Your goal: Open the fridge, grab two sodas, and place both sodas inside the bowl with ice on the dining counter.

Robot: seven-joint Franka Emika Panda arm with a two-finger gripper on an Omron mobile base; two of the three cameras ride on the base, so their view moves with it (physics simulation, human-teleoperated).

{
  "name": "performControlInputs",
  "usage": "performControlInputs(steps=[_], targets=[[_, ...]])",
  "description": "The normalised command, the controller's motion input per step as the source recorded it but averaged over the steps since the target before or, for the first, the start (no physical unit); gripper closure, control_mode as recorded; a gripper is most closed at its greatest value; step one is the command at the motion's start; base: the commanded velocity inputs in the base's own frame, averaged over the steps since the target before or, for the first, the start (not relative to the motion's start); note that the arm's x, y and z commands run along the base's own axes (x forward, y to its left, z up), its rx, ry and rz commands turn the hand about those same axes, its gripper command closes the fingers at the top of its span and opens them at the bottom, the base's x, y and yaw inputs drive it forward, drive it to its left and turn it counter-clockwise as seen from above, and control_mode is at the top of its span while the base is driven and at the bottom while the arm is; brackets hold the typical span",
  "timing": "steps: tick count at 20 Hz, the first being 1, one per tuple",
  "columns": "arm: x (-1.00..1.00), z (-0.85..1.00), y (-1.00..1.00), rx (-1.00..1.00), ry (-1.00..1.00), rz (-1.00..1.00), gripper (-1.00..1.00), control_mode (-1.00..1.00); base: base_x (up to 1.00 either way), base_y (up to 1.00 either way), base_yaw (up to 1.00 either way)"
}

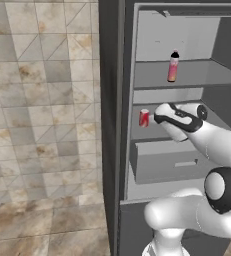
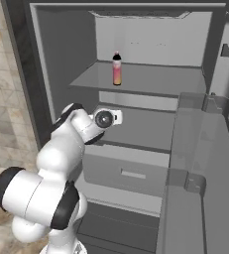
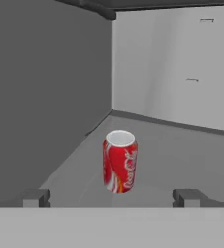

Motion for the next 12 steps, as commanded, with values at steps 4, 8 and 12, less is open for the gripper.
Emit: performControlInputs(steps=[4, 8, 12], targets=[[0.36, -0.09, 0.12, -0.02, 0.02, 0.0, -1.0, -1.0, 0.0, 0.0, 0.0], [0.3, -0.13, 0.12, -0.03, 0.01, 0.0, -1.0, -1.0, 0.0, 0.0, 0.0], [0.18, -0.22, 0.04, -0.03, 0.0, 0.0, -1.0, -1.0, 0.0, 0.0, 0.0]])
